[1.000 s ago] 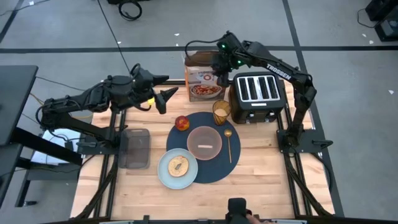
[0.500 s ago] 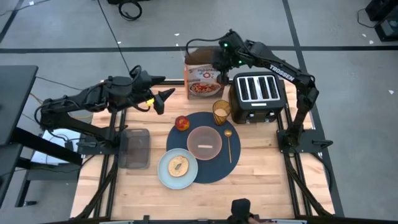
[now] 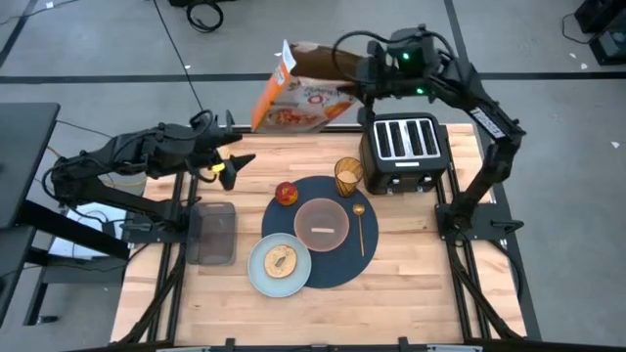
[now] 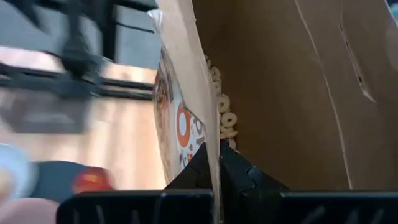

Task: Arrange a breakfast setting
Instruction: Pour the cereal from the cereal box into the orange bowl

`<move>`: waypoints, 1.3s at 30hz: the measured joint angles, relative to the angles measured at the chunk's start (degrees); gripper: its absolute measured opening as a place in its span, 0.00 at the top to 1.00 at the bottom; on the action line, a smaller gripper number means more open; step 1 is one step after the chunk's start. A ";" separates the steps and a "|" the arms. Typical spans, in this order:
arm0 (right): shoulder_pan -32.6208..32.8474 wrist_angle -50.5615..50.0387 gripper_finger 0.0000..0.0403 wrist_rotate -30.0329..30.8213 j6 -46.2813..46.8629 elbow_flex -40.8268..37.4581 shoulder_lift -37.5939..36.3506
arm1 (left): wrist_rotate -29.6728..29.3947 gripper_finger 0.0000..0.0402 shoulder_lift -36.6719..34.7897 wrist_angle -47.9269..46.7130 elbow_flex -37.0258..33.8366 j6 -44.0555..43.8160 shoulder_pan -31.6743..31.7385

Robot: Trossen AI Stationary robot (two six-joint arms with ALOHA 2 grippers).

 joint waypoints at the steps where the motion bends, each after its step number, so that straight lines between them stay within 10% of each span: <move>1: 1.24 -0.83 0.99 -0.46 1.19 0.48 -0.36 | 0.14 0.22 -0.14 -1.00 0.00 -0.39 -0.45; 24: 41.18 -17.91 1.00 8.46 46.38 0.23 -1.87 | 3.23 0.22 -8.61 2.12 0.02 5.38 -7.49; 39: 62.64 -22.59 1.00 22.07 68.26 -16.19 -1.86 | -2.22 0.22 8.70 5.67 -0.24 -11.31 -26.86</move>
